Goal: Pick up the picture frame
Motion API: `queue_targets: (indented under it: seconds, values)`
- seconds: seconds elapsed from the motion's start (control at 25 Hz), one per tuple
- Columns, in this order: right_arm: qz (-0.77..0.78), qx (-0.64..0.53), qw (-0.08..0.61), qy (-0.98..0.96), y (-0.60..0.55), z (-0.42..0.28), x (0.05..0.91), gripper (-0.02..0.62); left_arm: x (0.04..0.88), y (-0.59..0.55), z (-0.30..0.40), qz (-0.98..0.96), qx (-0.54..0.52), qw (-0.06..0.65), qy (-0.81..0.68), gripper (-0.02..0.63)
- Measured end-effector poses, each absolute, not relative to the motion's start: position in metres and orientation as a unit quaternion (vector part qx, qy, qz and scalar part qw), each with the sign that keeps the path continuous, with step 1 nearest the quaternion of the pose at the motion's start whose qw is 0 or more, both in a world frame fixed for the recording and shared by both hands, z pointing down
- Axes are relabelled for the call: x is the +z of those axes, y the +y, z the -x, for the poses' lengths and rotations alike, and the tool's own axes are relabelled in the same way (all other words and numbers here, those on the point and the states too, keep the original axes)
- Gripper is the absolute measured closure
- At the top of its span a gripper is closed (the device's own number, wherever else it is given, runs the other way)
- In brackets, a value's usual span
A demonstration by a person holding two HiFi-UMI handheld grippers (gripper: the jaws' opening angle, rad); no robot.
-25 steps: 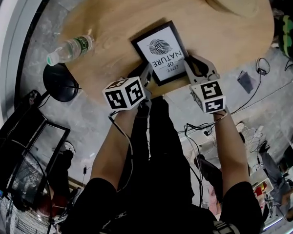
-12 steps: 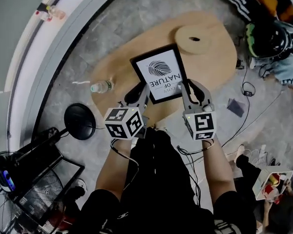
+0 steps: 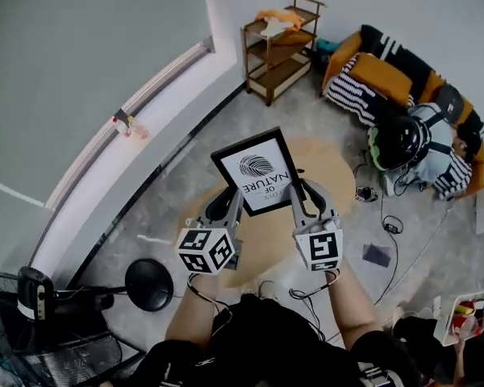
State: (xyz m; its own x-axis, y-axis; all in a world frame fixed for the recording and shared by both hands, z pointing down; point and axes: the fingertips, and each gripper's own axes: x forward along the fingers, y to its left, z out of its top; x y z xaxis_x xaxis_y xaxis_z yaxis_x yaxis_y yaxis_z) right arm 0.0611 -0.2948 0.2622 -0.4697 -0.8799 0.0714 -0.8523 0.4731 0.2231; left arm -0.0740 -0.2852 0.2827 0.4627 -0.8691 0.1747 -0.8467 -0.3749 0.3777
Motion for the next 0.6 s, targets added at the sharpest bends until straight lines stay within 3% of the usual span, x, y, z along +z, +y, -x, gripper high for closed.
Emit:
queue_targets:
  seconds: [0.24,0.6]
  values:
    - [-0.513,-0.122,0.027,-0.849,-0.245,-0.048,0.155,0.508,0.173,-0.235,0.088,-0.85,-0.056,0.143,-0.504,0.523]
    - [-0.518,-0.144,-0.022,-0.843,-0.211,-0.048,0.111,0.509,0.115,-0.203,0.089,-0.856,-0.06,0.057,-0.511,0.522]
